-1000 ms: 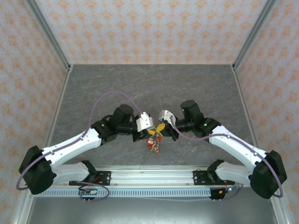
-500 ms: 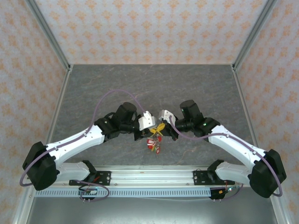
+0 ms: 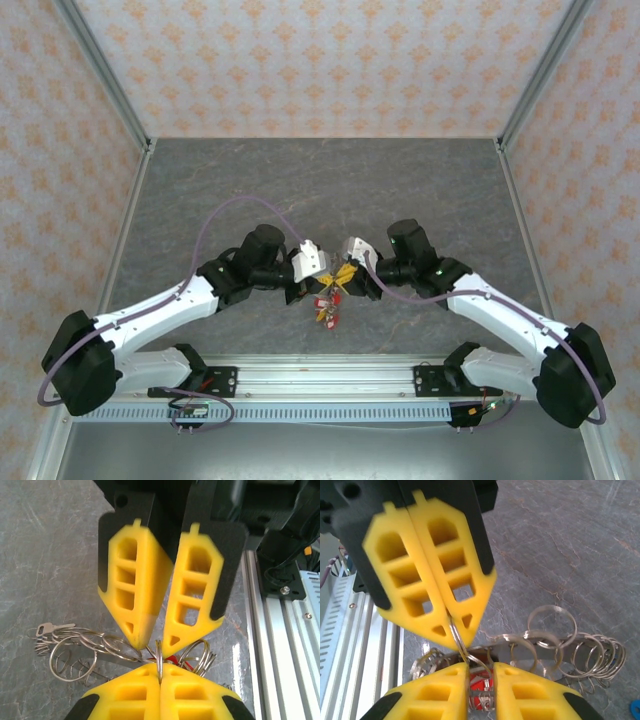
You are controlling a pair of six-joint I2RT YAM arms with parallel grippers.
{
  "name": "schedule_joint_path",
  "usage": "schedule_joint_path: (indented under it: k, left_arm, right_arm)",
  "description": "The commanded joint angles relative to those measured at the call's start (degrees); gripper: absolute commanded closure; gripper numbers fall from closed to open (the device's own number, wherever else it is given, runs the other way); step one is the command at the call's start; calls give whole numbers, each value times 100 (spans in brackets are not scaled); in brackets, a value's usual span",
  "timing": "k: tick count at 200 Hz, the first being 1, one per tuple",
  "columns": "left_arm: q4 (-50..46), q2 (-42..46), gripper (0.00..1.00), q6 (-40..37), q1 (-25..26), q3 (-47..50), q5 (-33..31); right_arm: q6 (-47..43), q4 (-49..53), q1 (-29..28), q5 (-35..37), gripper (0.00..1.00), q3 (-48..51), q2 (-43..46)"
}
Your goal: Put the keys on the keyring
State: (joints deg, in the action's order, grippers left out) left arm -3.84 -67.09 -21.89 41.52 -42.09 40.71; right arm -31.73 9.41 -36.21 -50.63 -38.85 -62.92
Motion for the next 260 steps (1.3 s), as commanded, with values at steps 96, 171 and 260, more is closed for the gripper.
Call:
schedule_joint_path:
  k: [96,171,260]
  left_arm:
    - [200,227,100,74,-74,-71,50]
    - [-489,194,100,-105,-66,-269,-760]
    - [-3487,239,100,-1542,-74,-1527,-1959]
  right_arm:
    - [570,-944,113,610,77,370,539]
    - [541,-805,103,720,80,290,728]
    - [599,-1151,107,1533,74,575,889]
